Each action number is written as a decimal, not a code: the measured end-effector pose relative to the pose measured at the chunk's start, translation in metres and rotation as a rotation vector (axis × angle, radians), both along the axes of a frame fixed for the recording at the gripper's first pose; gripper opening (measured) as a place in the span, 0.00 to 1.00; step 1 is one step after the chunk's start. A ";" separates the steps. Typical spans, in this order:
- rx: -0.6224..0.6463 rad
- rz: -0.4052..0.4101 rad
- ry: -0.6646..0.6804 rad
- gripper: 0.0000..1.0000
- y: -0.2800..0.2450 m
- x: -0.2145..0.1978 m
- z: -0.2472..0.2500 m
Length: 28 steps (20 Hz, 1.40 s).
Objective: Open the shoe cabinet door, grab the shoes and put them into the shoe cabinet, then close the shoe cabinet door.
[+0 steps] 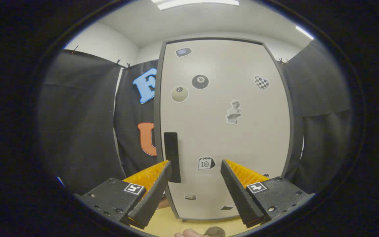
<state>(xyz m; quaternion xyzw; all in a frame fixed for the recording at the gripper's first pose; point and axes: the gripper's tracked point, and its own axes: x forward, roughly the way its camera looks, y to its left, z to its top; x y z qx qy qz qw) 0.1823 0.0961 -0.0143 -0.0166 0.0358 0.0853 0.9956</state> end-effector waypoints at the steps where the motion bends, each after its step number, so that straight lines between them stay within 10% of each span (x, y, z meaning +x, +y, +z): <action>1: 0.004 0.005 0.007 0.99 0.010 0.007 -0.003; 7: -0.038 -0.001 0.033 0.98 0.045 0.047 -0.011; 13: -0.015 -0.040 0.154 0.43 0.054 0.075 -0.030; 28: -0.081 0.053 0.146 0.34 0.032 0.002 -0.027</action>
